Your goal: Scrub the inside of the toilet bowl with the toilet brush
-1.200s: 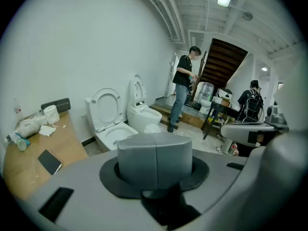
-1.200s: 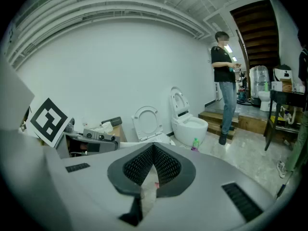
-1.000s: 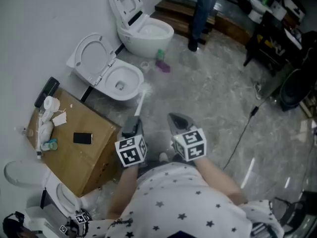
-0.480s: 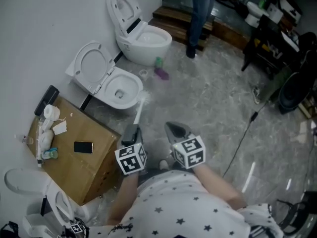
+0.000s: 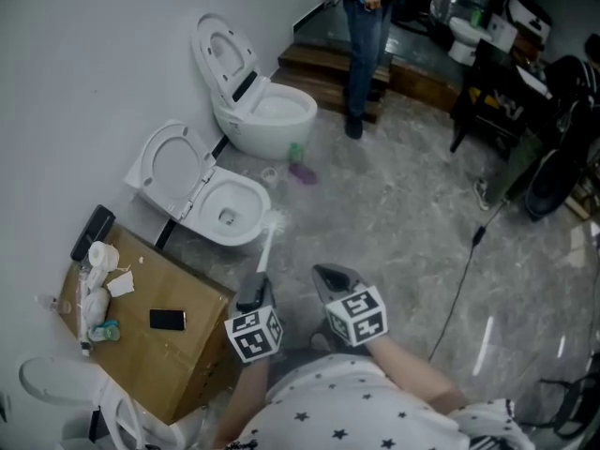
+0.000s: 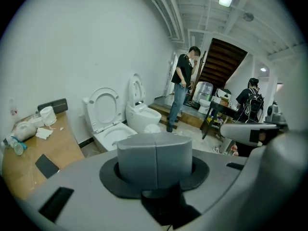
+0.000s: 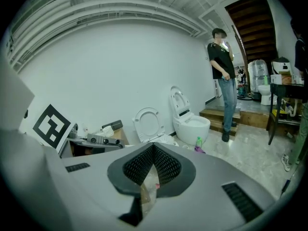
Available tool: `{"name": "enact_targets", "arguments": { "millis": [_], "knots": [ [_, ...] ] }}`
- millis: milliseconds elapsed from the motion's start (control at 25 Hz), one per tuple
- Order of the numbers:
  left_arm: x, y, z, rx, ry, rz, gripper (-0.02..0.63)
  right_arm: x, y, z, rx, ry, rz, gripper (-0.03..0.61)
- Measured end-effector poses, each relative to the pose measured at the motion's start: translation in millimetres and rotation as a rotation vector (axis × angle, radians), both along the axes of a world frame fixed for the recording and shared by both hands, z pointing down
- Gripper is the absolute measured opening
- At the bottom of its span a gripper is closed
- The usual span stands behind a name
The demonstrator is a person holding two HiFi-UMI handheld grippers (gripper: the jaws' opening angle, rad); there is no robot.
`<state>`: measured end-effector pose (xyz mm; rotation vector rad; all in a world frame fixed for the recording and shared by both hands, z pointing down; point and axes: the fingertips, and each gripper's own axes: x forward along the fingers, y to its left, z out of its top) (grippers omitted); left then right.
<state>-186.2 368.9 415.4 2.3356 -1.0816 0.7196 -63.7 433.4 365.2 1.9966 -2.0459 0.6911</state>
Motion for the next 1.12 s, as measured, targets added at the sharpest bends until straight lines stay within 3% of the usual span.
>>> {"name": "enact_targets", "arguments": {
  "millis": [480,1120],
  "knots": [
    [8.6,-29.4,9.2,-0.001,-0.026,-0.057,0.152,12.9,-42.8,9.1,0.0,-0.037,-0.064,0.006],
    [42.7,-105.8,9.7,-0.054,-0.037,-0.267,0.152,64.5,-150.3,3.3,-0.027,-0.013,-0.271,0.006]
  ]
}}
